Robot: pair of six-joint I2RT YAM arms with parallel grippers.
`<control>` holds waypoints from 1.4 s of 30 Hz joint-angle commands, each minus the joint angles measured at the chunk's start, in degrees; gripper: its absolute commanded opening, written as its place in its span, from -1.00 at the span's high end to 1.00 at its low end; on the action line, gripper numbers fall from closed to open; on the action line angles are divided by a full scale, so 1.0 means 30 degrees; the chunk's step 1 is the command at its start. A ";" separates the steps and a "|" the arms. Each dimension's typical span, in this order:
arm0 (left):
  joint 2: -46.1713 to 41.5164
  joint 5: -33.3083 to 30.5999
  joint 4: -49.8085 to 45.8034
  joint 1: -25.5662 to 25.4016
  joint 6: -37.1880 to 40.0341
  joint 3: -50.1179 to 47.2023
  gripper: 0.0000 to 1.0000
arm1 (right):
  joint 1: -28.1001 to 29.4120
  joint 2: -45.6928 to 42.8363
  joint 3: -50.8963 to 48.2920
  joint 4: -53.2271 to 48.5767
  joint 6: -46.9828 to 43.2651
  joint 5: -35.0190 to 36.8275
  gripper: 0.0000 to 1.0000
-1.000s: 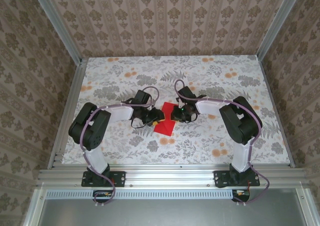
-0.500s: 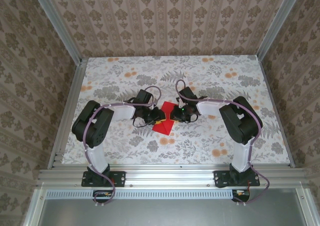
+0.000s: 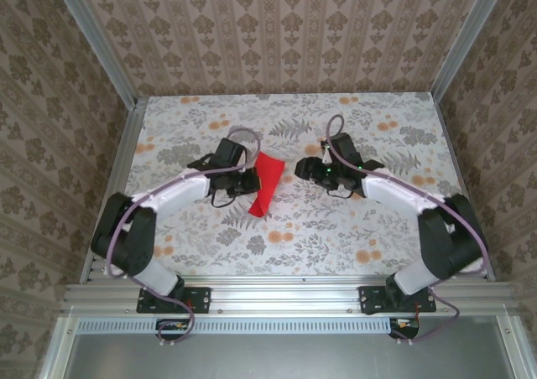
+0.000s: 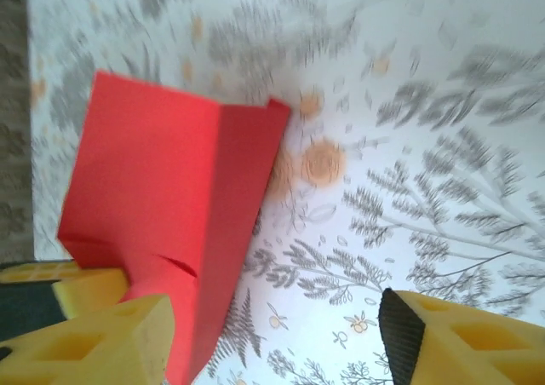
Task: Fold a paper plane with a square sheet of paper (pick it up from the middle)
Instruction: Turn over the paper at the center of the table.
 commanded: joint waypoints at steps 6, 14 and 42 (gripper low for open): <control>-0.0118 -1.3412 -0.9233 -0.1484 0.3200 0.4470 0.91 | -0.0532 -0.3398 -0.2812 -0.0996 0.0116 0.4751 -0.57; 0.5596 -2.0105 -1.3024 -0.4018 0.1923 0.8623 0.91 | -0.0981 -0.4295 -0.3843 -0.1291 0.0833 0.5289 -0.58; 0.9966 -0.8819 -0.9743 -0.7098 0.3191 1.2467 0.25 | -0.2968 -0.6701 -0.5284 -0.2668 0.1950 0.5067 -0.59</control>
